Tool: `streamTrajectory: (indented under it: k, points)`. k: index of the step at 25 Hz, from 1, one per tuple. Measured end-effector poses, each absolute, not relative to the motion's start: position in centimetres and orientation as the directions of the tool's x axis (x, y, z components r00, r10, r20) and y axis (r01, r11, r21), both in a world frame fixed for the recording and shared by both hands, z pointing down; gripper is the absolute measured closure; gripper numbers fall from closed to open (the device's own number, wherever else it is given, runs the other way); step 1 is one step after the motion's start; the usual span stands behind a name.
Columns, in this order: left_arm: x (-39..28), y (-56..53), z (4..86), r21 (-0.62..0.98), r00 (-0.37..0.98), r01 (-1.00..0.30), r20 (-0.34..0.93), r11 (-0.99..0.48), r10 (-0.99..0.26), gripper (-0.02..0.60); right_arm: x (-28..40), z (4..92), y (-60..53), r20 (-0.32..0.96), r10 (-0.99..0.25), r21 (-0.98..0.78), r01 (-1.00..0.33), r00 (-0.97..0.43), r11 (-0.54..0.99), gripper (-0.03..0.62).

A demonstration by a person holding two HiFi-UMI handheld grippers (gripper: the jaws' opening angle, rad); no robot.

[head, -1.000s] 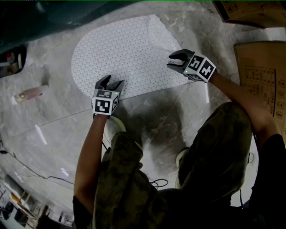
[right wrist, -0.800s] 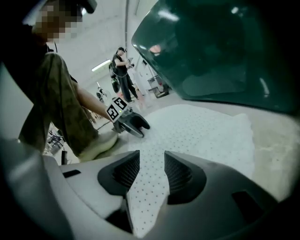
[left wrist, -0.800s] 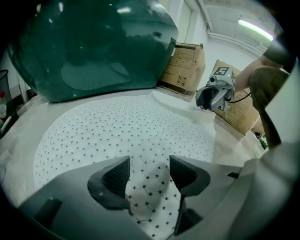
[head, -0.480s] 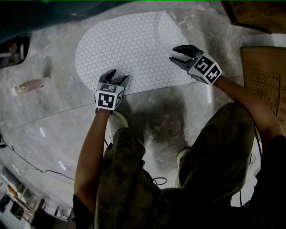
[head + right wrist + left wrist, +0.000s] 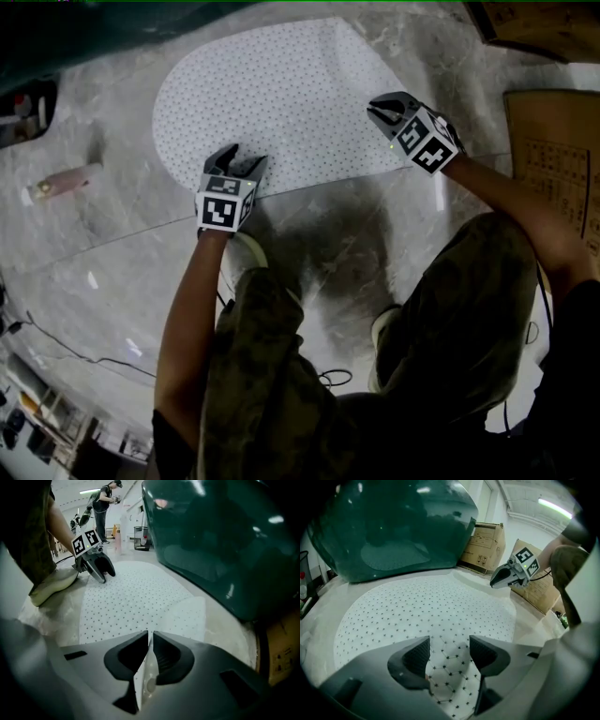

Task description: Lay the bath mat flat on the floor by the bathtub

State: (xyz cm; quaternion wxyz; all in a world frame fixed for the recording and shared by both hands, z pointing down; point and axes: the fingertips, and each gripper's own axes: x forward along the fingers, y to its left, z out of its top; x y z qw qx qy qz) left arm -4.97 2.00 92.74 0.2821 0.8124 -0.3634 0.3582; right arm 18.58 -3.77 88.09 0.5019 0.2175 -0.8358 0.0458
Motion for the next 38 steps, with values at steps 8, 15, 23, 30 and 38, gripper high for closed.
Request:
streamTrajectory:
  k: [8, 15, 23, 30, 38]
  points:
    - [-5.0, 2.0, 92.8, 0.207, 0.485, -0.792, 0.786, -0.575, -0.384, 0.308, 20.7, 89.9, -3.3, 0.89, -0.273, 0.077, -0.469, -0.366, 0.88, 0.559]
    - [-5.1, 2.0, 92.8, 0.213, 0.493, -0.79, 0.777, -0.575, -0.39, 0.308, 21.3, 89.8, -4.1, 0.887, -0.306, 0.094, -0.514, -0.346, 0.852, 0.56]
    - [-5.1, 2.1, 92.5, 0.221, 0.508, -0.783, 0.766, -0.581, -0.394, 0.308, 22.2, 86.8, -6.1, 0.845, -0.375, 0.108, -0.567, -0.38, 0.817, 0.562]
    - [-5.1, 1.9, 92.5, 0.238, 0.519, -0.775, 0.768, -0.585, -0.375, 0.308, 23.9, 85.6, -6.9, 0.827, -0.43, 0.129, -0.623, -0.362, 0.772, 0.562]
    - [-4.5, 0.8, 91.9, 0.26, 0.534, -0.786, 0.742, -0.56, -0.405, 0.308, 26.5, 85.2, -8.1, 0.81, -0.494, 0.175, -0.674, -0.316, 0.718, 0.563]
